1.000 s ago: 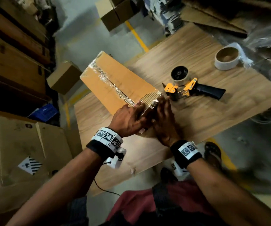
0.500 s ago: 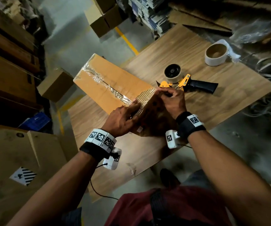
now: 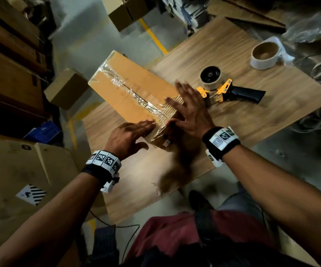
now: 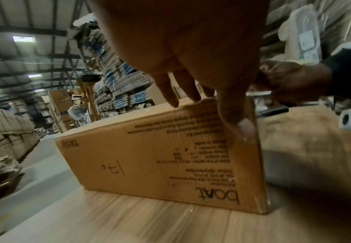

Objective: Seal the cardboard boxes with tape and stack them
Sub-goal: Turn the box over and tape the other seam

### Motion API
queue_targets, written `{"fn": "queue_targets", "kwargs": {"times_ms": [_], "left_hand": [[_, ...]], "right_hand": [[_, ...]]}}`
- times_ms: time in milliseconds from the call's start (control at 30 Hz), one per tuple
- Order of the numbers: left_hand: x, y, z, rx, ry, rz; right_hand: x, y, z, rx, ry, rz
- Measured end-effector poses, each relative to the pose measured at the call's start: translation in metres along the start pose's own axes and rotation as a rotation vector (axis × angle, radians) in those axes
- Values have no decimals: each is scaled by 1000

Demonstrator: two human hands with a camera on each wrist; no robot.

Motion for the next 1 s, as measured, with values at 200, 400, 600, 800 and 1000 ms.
{"fn": "queue_targets", "kwargs": {"times_ms": [200, 400, 600, 800, 1000], "left_hand": [[1, 6, 0, -116, 17, -93], [3, 17, 3, -157, -6, -112], [-1, 25, 6, -221, -23, -112], [-11, 21, 4, -315, -79, -83], [-11, 33, 12, -309, -73, -60]], "right_hand": [[-3, 17, 3, 83, -39, 91], [13, 13, 4, 99, 98, 153], [25, 21, 14, 10, 184, 146], [11, 24, 15, 89, 112, 210], [11, 21, 16, 57, 102, 176]]}}
Point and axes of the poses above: each hand's wrist, its own z-axis away from the middle knuckle, its own y-axis out of the palm, x = y × z, the point moved 4 cm from there along -z, towards the middle knuckle, and after that the axes turned 1 degree about y, right-handed, at the moved point
